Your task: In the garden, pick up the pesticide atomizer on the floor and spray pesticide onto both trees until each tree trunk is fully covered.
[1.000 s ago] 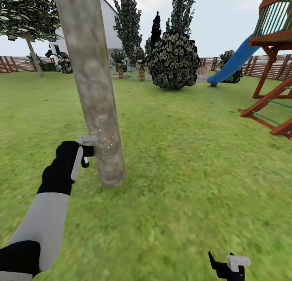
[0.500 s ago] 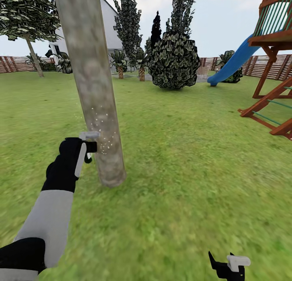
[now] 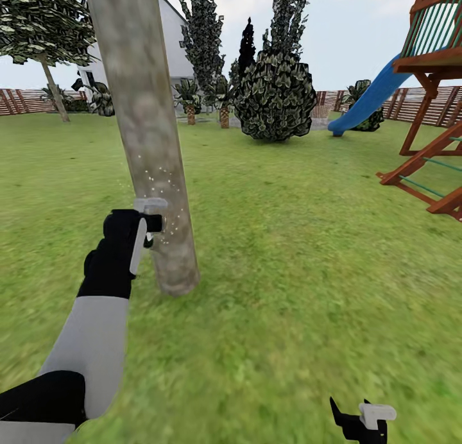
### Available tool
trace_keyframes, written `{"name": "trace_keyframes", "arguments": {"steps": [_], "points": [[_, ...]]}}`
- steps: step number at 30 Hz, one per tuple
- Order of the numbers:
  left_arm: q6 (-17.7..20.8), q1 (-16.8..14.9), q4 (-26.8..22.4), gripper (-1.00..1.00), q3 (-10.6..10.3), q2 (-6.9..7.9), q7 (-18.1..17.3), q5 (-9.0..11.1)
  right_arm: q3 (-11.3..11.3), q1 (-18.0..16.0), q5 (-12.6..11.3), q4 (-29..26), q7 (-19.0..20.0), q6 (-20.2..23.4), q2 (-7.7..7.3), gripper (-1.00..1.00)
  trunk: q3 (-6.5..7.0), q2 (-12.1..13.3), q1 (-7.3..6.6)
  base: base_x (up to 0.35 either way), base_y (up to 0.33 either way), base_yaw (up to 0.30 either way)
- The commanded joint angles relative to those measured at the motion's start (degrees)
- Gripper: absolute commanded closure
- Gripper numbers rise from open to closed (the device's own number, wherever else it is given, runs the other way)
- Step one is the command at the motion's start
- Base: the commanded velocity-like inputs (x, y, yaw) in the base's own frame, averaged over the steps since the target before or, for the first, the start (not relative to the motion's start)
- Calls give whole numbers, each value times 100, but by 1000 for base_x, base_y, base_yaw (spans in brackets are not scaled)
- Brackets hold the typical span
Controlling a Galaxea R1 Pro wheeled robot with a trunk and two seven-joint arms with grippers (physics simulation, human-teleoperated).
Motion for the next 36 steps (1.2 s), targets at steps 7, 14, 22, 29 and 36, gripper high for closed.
{"name": "trace_keyframes", "arguments": {"steps": [7, 14, 22, 29, 36], "points": [[17, 101, 86, 100, -74, 44, -32, 26, -49, -7, 10, 2, 48, -14, -1, -100, -5, -2, -1, 0, 0, 0], [8, 232, 454, 100, -214, -98, -35, 34, -49, -4, 10, 2, 48, -14, 1, -100, -5, -2, -1, 0, 0, 0], [-94, 987, 682, 100, -189, -20, -2, -7, -49, -5, 10, 2, 48, -14, 1, -100, -5, -2, -1, 0, 0, 0], [-1137, 1193, 1610, 100, 53, 14, 142, -5, -49, -4, 17, 10, 48, -14, 1, -100, -5, -2, -1, 0, 0, 0], [-2197, 1223, 2518, 100, 264, 8, 821, 19, -49, -2, 18, 11, 48, -14, 3, -100, -5, -2, -1, 0, 0, 0]]}}
